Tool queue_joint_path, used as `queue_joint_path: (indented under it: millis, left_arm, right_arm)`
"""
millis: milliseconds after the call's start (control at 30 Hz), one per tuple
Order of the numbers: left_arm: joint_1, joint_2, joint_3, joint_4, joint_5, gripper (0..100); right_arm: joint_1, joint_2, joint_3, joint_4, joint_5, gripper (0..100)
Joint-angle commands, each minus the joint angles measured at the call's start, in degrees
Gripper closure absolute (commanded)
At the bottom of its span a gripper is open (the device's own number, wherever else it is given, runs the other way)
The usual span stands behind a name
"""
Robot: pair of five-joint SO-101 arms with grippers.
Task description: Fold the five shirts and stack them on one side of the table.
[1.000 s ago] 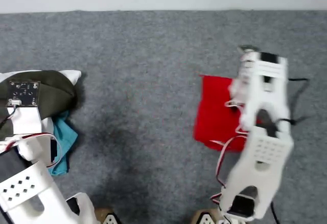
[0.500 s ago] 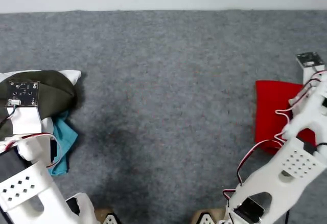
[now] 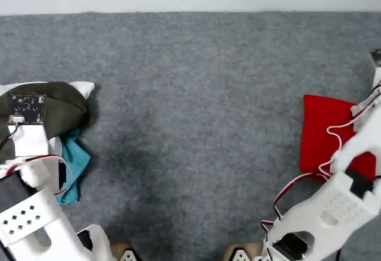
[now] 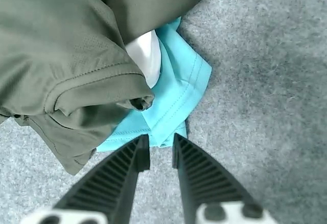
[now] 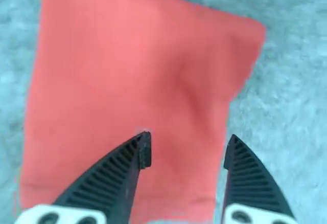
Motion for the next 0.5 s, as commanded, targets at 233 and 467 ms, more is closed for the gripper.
queue_joint_path:
  millis: [233, 467]
  left_arm:
    - [-0.1, -0.9, -0.3, 0.3, 0.2, 92]
    - [-0.1, -0.9, -0.3, 0.3, 0.4, 92]
  right_arm:
    - [0.9, -5.0, 1.5, 12.5, -0.8, 96.7]
    - [1.9, 2.2, 5.6, 10.2, -0.8, 99.0]
